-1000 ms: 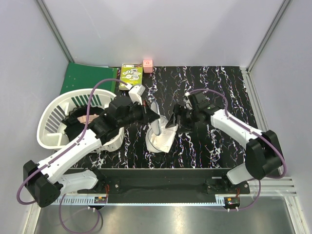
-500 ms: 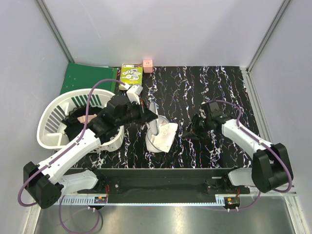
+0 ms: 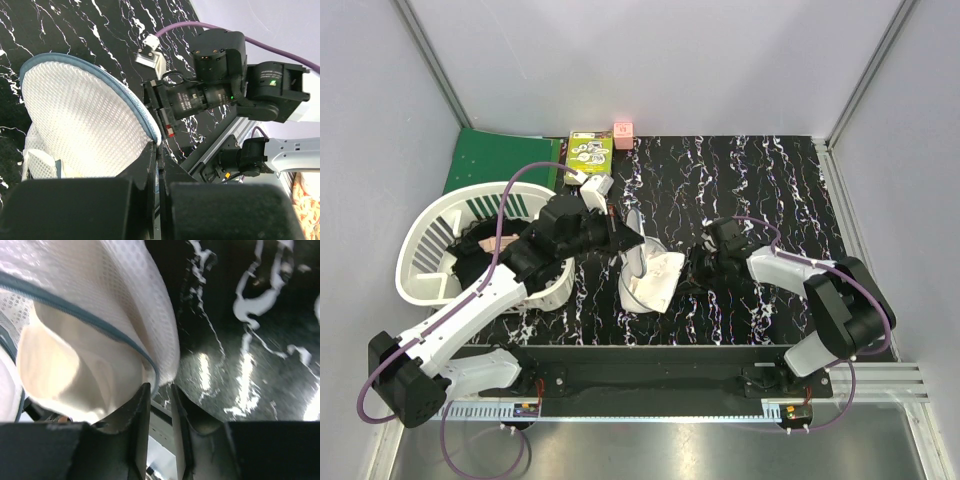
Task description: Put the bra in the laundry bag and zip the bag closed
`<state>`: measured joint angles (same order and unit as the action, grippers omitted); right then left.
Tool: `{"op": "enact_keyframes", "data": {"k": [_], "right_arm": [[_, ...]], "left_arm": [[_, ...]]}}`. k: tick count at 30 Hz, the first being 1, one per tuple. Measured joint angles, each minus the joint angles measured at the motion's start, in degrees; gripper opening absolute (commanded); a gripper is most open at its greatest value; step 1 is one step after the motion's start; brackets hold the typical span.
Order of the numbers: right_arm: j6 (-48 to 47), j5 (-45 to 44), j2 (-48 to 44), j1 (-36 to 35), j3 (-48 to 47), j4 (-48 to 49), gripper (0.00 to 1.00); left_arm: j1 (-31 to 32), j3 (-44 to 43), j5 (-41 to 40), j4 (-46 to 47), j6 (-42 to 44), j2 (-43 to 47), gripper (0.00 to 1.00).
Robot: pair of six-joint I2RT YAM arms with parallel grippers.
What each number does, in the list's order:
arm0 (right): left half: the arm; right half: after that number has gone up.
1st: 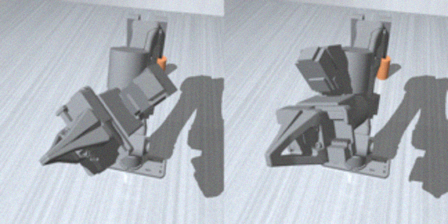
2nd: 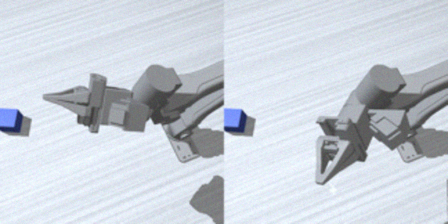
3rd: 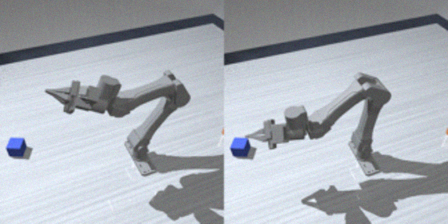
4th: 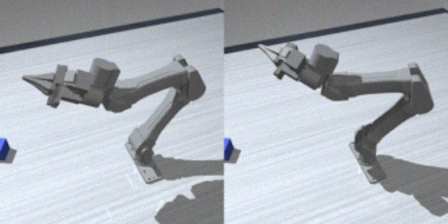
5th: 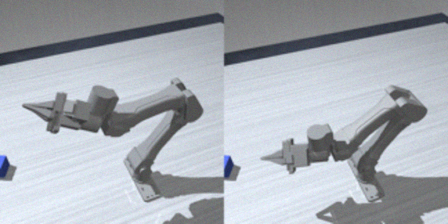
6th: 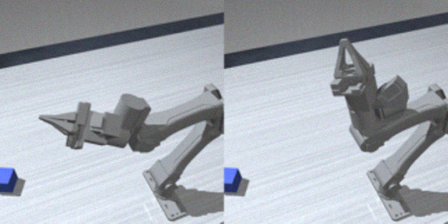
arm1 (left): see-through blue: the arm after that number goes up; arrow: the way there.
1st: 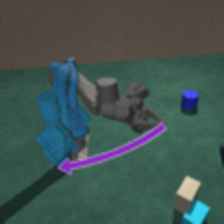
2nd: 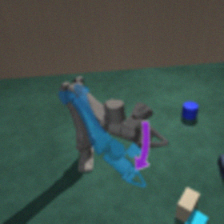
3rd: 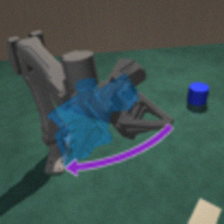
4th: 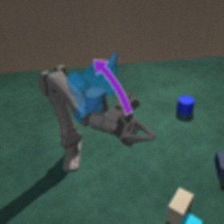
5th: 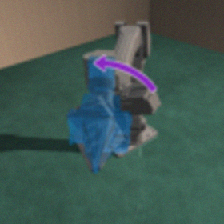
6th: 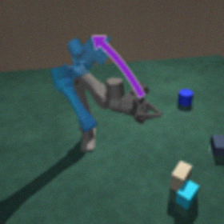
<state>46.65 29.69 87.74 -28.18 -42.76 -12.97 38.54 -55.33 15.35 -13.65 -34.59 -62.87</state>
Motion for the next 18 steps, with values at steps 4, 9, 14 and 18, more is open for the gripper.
{"op": "enact_keyframes", "data": {"k": [4, 9, 14, 18], "right_arm": [[1.03, -0.02, 2.34, -0.96, 0.00, 3.72, 0.29], [1.92, -0.02, 4.74, -1.88, 0.00, 6.60, 0.30], [2.54, -0.07, 5.38, -2.27, -0.02, 7.93, 0.19], [2.89, -0.09, 6.03, -2.32, -0.13, 8.59, 0.09]], "left_arm": [[0.00, 0.00, 0.02, -0.04, -0.04, -0.35, 0.00], [-0.04, 0.00, 0.17, -0.04, -0.20, -0.63, 0.00], [-0.09, 0.00, 0.42, -0.24, -0.22, -0.68, 0.00], [-0.11, 0.00, 0.42, -0.52, -0.22, -0.68, 0.00]]}}
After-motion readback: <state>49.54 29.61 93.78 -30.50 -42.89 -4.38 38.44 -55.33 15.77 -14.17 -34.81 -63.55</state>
